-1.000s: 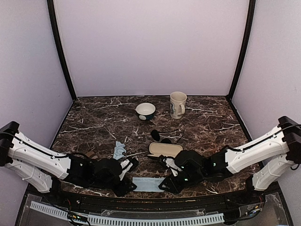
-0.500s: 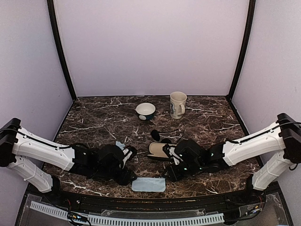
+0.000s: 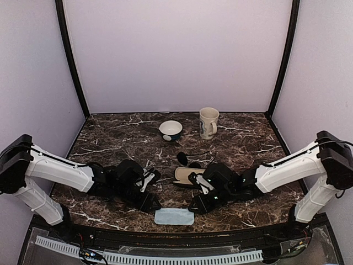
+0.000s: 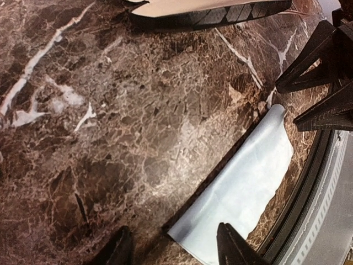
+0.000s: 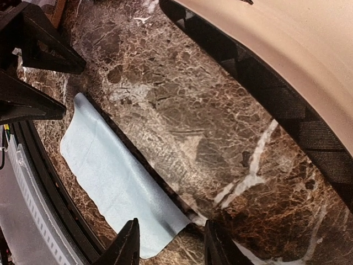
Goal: Organize the sunglasses
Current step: Pick up the folded cleaning cloth from the corner of the board.
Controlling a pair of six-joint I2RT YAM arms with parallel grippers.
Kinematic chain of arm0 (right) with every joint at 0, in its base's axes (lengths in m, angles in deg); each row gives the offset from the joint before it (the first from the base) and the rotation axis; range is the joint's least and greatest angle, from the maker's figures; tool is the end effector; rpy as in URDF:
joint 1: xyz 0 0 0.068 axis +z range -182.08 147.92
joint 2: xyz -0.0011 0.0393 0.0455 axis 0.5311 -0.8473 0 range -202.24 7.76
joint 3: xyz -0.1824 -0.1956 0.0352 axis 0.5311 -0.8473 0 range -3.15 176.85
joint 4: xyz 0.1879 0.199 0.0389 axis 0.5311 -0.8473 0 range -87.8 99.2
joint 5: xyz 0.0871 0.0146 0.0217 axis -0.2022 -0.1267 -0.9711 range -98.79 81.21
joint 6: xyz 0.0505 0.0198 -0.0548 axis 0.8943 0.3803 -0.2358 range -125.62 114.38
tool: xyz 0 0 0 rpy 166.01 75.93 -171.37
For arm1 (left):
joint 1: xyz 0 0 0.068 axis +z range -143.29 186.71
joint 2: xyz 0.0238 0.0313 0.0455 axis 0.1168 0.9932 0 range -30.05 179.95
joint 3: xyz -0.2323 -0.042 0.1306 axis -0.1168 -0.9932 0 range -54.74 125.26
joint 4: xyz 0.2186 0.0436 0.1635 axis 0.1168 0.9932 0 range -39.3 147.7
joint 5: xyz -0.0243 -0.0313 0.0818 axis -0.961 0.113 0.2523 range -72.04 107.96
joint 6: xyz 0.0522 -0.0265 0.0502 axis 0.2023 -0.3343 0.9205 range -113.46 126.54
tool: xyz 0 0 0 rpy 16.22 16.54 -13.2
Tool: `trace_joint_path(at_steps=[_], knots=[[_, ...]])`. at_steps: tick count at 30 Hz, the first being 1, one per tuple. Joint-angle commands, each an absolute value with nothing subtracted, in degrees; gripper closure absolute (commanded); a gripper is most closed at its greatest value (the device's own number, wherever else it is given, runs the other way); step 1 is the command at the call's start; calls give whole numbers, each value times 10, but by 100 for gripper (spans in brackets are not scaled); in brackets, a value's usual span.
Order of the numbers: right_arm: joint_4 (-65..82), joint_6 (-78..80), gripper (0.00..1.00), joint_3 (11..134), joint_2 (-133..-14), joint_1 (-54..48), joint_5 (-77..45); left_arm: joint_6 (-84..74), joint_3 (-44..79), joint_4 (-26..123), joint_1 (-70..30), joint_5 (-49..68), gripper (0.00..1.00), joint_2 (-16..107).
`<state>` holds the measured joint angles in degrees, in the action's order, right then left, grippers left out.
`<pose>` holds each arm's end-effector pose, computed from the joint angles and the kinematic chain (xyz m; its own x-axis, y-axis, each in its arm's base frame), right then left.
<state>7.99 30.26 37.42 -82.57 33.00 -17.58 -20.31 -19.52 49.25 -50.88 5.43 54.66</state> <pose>0.1272 0.2974 0.1061 -0.8142 -0.3780 -0.4407 -0.5673 0.6795 0.4653 0.1505 -0.2637 0.1111 -0.7630 0.3791 -0.5236 0.6246 0.6411 -0.4460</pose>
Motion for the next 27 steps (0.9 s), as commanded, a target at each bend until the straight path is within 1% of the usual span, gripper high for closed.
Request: trace_joint_path(at_steps=[1, 10, 17, 27], knots=[[105, 298, 60, 386, -831, 323, -191, -186, -185, 472, -500, 1, 50, 570], [121, 299, 65, 382, -865, 318, -202, -178, -184, 470, -495, -24, 64, 593], [131, 303, 69, 372, -867, 316, -204, -172, -189, 481, -495, -30, 70, 589], [131, 302, 78, 371, -869, 315, -204, -167, -189, 482, -495, -32, 79, 594]])
